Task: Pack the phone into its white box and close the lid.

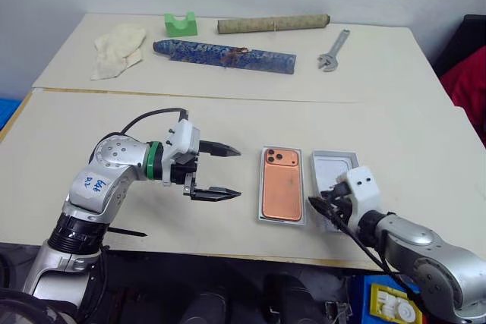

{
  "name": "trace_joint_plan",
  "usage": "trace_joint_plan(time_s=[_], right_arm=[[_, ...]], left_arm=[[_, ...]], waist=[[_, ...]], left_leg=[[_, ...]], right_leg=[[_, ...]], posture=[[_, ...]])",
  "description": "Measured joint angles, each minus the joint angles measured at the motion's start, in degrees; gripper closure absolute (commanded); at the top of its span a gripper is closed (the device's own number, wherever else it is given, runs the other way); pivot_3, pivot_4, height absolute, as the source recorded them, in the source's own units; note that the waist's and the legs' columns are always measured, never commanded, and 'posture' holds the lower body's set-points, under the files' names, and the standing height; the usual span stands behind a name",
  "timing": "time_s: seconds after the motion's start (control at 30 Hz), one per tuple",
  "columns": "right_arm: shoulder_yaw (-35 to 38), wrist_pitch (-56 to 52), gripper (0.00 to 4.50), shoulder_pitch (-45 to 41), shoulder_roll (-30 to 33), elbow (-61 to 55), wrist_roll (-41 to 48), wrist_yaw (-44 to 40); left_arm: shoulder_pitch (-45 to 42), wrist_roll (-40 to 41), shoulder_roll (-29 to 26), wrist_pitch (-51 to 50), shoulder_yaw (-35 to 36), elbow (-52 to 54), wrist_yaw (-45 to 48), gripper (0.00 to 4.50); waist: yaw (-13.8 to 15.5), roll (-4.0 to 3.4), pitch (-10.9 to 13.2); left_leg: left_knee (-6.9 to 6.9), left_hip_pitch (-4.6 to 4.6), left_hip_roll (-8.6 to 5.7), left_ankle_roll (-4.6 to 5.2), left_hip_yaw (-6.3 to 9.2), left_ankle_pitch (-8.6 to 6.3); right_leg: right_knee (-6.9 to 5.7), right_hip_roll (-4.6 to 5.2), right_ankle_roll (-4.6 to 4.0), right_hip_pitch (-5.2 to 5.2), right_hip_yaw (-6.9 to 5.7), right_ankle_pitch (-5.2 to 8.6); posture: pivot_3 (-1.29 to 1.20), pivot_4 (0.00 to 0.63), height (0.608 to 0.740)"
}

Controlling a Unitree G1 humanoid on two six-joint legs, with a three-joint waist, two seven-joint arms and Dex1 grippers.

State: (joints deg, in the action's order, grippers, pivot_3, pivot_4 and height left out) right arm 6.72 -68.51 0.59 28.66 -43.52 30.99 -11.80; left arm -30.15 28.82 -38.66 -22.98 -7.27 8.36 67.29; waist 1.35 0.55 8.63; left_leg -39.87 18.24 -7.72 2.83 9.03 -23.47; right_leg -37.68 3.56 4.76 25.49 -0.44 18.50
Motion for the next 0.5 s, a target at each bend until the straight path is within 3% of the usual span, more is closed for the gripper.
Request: trace_joint_plan(time_s=[0.1,0.27,0.4,0.5], right_arm=[[-0.8,1.2,4.45,0.8,1.0,-0.2,-1.8,0.2],[4.8,-3.9,4.45,-0.9,-1.4,-1.9,3.5,-1.0],[14.0,-11.4,4.45,-10.9,-2.0,-3.0,20.9,-6.2],[16.4,-14.7,4.45,-18.3,-0.1,1.3,35.5,-6.9]], left_arm=[[0.0,0.0,0.2,0.0,0.0,0.0,0.0,0.00],[0.7,-1.0,0.1,1.1,0.0,-0.2,0.5,0.00],[1.8,-1.9,-0.2,1.8,0.4,-1.6,0.4,0.00],[2.6,-2.2,-0.8,2.2,2.5,-2.5,-0.3,0.00]], waist=[[0.1,0.08,0.0],[0.0,0.03,0.0],[-0.7,-0.02,0.0],[-0.8,-0.03,0.0]], left_leg=[[-0.02,0.00,-0.01,0.00,0.01,-0.01],[-0.05,0.02,0.00,0.00,0.00,-0.01],[0.02,0.00,0.07,0.00,0.02,-0.01],[-0.02,-0.01,0.08,0.00,0.03,-0.01]], right_leg=[[0.00,0.01,0.00,-0.01,-0.01,0.00],[0.02,0.00,0.00,0.01,0.00,0.00],[0.09,-0.06,0.00,0.04,-0.05,0.00],[0.12,-0.05,-0.02,0.04,-0.11,-0.01]], posture=[[0.00,0.150,0.740],[0.00,0.150,0.740],[0.00,0.150,0.740],[0.00,0.150,0.740]])
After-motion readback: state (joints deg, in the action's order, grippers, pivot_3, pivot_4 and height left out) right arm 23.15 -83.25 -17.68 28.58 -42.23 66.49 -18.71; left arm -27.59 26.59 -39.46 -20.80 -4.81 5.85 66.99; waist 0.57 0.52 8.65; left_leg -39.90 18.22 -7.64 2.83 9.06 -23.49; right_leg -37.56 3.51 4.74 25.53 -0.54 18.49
